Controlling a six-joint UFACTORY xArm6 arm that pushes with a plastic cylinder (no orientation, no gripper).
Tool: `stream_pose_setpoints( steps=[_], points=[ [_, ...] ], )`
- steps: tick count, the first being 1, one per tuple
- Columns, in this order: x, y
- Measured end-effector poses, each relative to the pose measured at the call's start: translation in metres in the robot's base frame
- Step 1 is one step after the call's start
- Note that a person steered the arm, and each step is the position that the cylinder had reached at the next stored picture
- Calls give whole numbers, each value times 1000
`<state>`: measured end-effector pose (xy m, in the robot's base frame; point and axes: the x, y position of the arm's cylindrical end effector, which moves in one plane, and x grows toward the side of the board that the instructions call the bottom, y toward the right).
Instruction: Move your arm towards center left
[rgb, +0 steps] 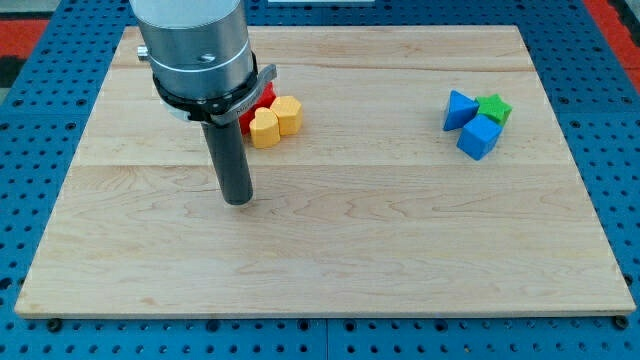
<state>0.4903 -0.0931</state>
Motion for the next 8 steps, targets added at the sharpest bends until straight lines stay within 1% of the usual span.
stream_pose_setpoints(
  steps=[3,6,7,8],
  points=[
    [2,17],
    [4,13],
    [5,-3],
    [-8,-58]
  ],
)
